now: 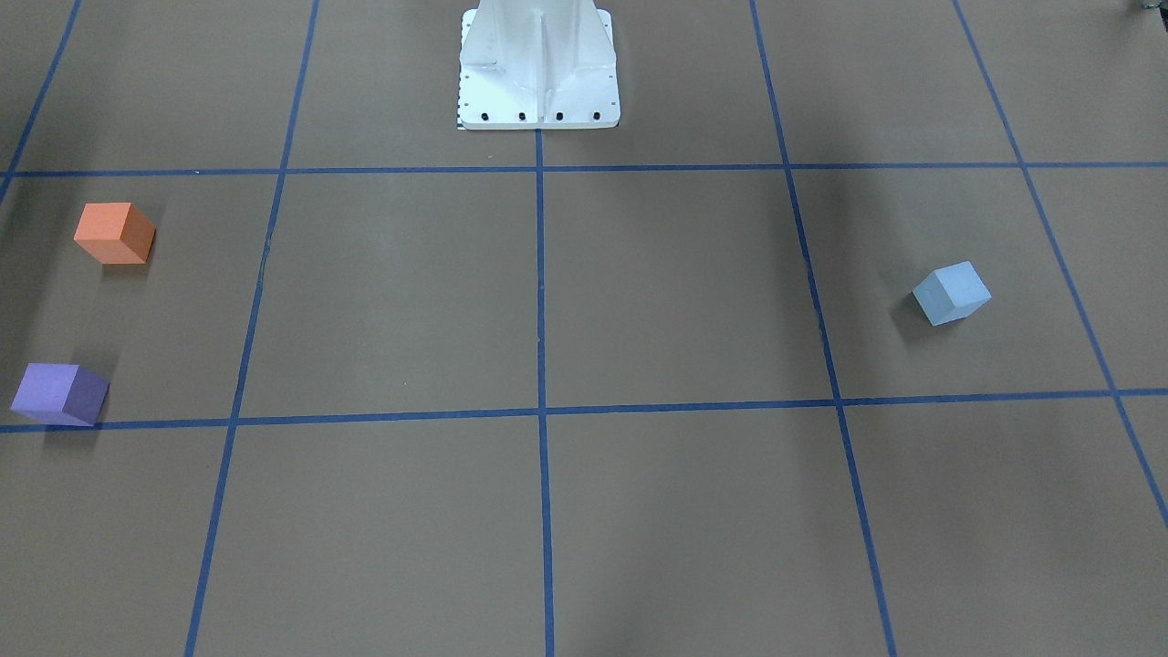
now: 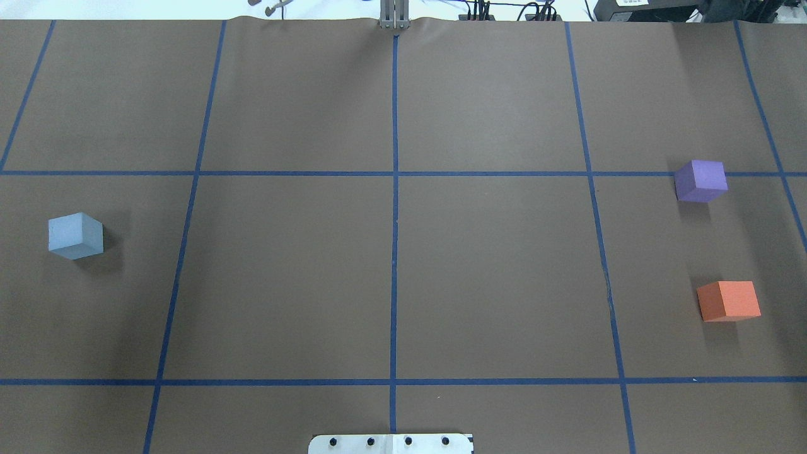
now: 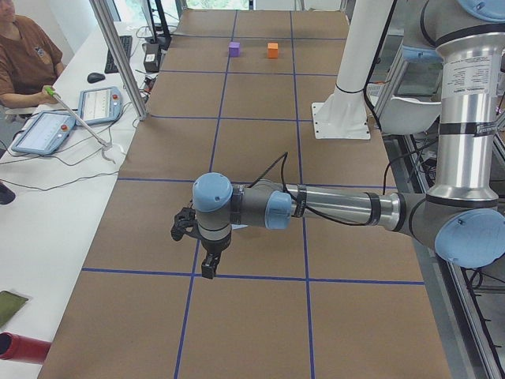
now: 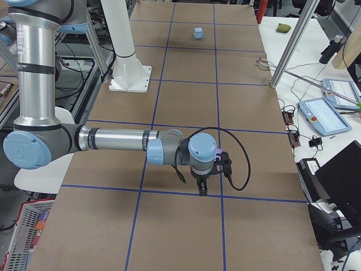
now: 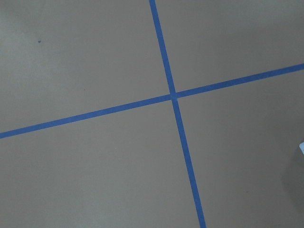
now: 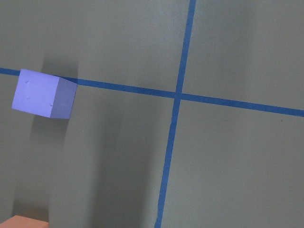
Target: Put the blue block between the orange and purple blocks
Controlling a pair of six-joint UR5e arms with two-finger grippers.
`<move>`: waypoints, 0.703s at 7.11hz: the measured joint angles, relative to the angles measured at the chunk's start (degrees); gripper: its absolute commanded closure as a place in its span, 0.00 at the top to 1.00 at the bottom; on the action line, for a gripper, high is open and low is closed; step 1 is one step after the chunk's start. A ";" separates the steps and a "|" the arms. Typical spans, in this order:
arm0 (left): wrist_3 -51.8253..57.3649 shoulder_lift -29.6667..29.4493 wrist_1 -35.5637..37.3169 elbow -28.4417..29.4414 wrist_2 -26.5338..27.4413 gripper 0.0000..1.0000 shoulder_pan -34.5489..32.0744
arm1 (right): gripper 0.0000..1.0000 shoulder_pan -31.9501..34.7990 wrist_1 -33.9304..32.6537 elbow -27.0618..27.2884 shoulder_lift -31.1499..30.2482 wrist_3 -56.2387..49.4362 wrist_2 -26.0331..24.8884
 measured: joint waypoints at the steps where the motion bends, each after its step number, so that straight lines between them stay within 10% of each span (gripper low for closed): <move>1: -0.03 -0.01 0.00 -0.03 0.00 1.00 0.00 | 1.00 0.00 0.02 0.03 0.02 -0.02 -0.04; 5: -0.03 -0.04 -0.01 -2.21 0.00 1.00 0.02 | 1.00 0.00 0.09 0.26 0.04 0.05 0.17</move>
